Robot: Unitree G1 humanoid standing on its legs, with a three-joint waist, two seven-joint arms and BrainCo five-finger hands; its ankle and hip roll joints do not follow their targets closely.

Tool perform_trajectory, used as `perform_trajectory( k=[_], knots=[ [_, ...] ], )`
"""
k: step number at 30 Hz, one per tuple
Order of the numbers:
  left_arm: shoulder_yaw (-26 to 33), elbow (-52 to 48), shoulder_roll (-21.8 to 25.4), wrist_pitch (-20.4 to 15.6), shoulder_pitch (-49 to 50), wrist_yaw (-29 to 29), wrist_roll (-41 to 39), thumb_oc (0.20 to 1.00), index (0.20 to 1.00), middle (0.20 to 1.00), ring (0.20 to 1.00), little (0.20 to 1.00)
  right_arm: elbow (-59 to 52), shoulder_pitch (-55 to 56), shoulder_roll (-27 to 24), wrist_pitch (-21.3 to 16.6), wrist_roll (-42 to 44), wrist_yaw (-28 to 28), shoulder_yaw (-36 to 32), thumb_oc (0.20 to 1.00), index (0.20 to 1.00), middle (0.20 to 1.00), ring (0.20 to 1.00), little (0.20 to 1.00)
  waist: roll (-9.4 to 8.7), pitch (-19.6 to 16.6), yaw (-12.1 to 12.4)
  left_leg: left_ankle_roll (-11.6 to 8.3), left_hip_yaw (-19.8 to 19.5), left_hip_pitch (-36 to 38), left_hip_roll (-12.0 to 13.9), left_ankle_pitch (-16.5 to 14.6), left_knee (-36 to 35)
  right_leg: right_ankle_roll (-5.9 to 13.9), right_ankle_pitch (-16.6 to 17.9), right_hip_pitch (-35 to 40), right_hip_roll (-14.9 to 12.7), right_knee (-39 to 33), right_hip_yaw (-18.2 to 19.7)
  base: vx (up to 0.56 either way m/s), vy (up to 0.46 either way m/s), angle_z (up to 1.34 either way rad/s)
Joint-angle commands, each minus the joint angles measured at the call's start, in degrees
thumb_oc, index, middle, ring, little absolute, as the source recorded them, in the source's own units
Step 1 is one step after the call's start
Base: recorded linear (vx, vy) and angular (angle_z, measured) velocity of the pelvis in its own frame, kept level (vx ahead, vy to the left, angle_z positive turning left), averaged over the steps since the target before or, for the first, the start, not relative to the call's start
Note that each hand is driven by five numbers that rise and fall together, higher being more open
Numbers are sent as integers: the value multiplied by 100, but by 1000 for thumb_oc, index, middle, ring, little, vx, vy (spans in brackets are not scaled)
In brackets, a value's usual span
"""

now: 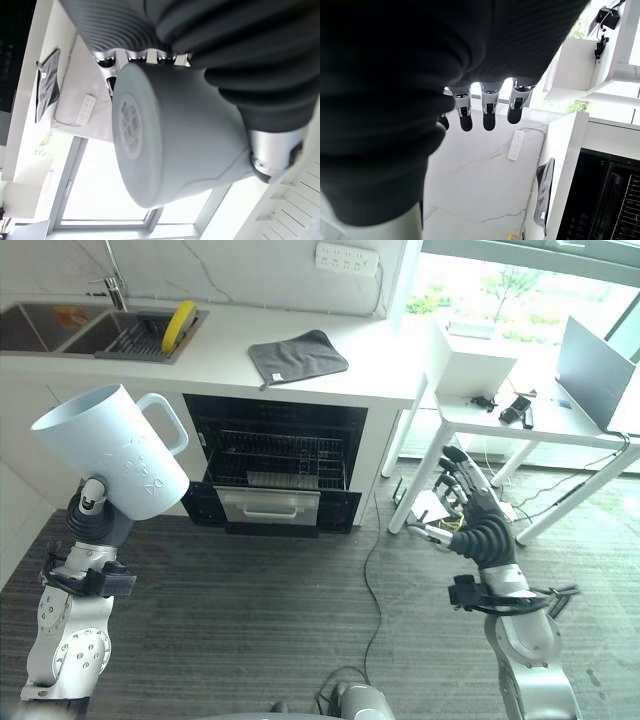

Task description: Place the dishes in the dishwasher.

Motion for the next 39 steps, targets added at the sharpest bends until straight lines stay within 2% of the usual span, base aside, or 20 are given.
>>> perform_trajectory(
  k=[1,5,9,11,12,15,16,18,19,20,21,22,23,25,27,29,33,34,35,39],
  knots=[
    [0,-379,194,-415,-66,-169,-102,200,200,200,200,200,-108,-422,-32,-445,335,-52,-95,1000,1000,1000,1000,1000,28,-6,-135,-376,90,-75,131,167,-5,85,736,584,134,-324,-82,195,-149,52],
    [-141,-447,217,-378,-61,-127,-211,200,200,200,200,200,-66,-600,-61,-246,217,-361,60,1000,1000,1000,1000,1000,53,-129,-151,-422,141,45,192,46,-5,-31,643,905,234,-919,-36,182,-184,29],
    [-189,-499,230,-292,-80,34,-256,200,200,200,200,200,-96,-721,-104,-97,191,-402,154,1000,1000,1000,1000,1000,83,-195,-173,-480,275,143,211,-8,77,-115,608,1159,306,-1146,112,166,-160,4],
    [-175,-514,222,-262,-55,76,-317,200,200,200,200,200,-114,-687,-139,-82,215,-359,131,1000,1000,1000,1000,1000,74,-166,-194,-592,378,-2,257,-53,548,-178,560,1267,301,-1171,183,114,-166,-9],
    [-168,-530,218,-246,-44,66,-351,200,200,200,200,200,-135,-645,-172,-76,243,-351,94,1000,1000,1000,1000,1000,43,-132,-217,-685,501,-171,337,14,1110,-237,541,1312,273,-1189,205,56,-184,-8],
    [-192,-602,161,-297,23,-26,-427,200,200,200,200,200,-112,-566,-276,-140,236,-340,10,1000,1000,1000,1000,1000,-28,48,-192,-1016,509,-1090,612,544,3020,-460,548,1470,225,-1291,231,15,-177,8],
    [-182,-597,123,-311,36,-64,-417,200,200,200,200,200,-83,-581,-270,-145,199,-321,-4,1000,1000,1000,1000,1000,-56,83,-186,-1013,538,-1287,701,520,3259,-483,573,1531,204,-1367,242,38,-101,5],
    [-196,-570,107,-344,31,-84,-429,200,200,200,200,200,-24,-642,-262,-145,184,-355,12,1000,1000,1000,1000,1000,-64,101,-191,-988,640,-1382,864,452,3167,-466,621,1607,197,-1489,229,78,10,-1],
    [-181,-566,116,-356,49,-107,-486,200,200,200,200,200,-4,-683,-280,-119,213,-369,-6,1000,1000,1000,1000,1000,-28,75,-214,-966,721,-1257,991,388,2654,-429,613,1619,199,-1535,212,157,182,-7],
    [-139,-546,134,-402,108,-139,-591,200,200,200,200,200,7,-685,-286,-123,221,-334,-32,1000,1000,1000,1000,1000,49,33,-243,-956,774,-1027,1094,431,1691,-367,564,1624,207,-1552,232,197,264,-17],
    [-100,-535,144,-432,164,-163,-661,200,200,200,200,200,1,-656,-294,-132,241,-281,-72,1000,1000,1000,1000,1000,103,8,-248,-997,746,-888,1147,545,1057,-326,524,1647,219,-1564,263,270,361,-17],
    [-33,-528,137,-458,266,-204,-781,200,200,200,200,200,-40,-569,-319,-149,307,-138,-175,1000,1000,1000,1000,1000,177,-47,-267,-1094,681,-646,1253,803,221,-275,444,1702,223,-1587,320,256,341,12],
    [-33,-488,112,-501,286,-227,-825,200,200,200,200,200,-64,-524,-344,-157,347,-57,-235,1000,1000,1000,1000,1000,210,-62,-270,-1209,627,-680,1438,950,-5,-264,363,1772,207,-1596,338,253,337,20],
    [-65,-384,68,-616,305,-345,-886,200,200,200,200,200,-52,-525,-408,-141,358,-49,-319,1000,1000,1000,1000,1000,276,-68,-264,-1363,577,-886,1666,1265,-5,-277,245,1869,191,-1596,295,227,337,-10],
    [-96,-359,26,-676,359,-379,-922,200,200,200,200,200,-36,-542,-465,-92,366,-55,-370,1000,1000,1000,1000,1000,299,-83,-273,-1409,683,-937,1789,1184,-5,-259,198,1913,70,-1596,158,231,387,-9],
    [-92,-350,12,-639,341,-344,-903,200,200,200,200,200,-64,-529,-435,-22,377,-37,-417,1000,1000,1000,1000,1000,311,-109,-280,-1396,833,-862,1740,1119,-5,-177,210,1957,-54,-1596,14,228,403,-7],
    [-74,-376,48,-473,191,-303,-879,200,200,200,200,200,-249,-413,-268,60,331,-40,-478,1000,1000,1000,1000,1000,260,-177,-244,-1231,776,-725,1412,856,-5,80,275,1980,-343,-1514,-134,203,376,-5],
    [-66,-377,82,-226,-79,-267,-780,200,200,200,200,200,-272,-461,-114,129,164,-230,-408,1000,1000,1000,1000,1000,166,-198,-168,-1072,738,-640,1144,691,-5,297,297,1844,-635,-1202,-280,310,689,6],
    [-65,-368,89,-106,-227,-304,-716,200,200,200,200,200,-224,-572,11,153,112,-300,-368,1000,1000,1000,1000,1000,106,-210,-72,-912,700,-650,947,577,-5,358,311,1813,-787,-1004,-347,281,655,25],
    [-81,-422,109,42,-323,-268,-691,200,200,200,200,200,-216,-616,126,163,-117,-337,-244,1000,1000,1000,1000,1000,33,-223,48,-666,640,-690,694,478,-5,346,459,1695,-876,-406,-303,98,307,17]
  ],
)
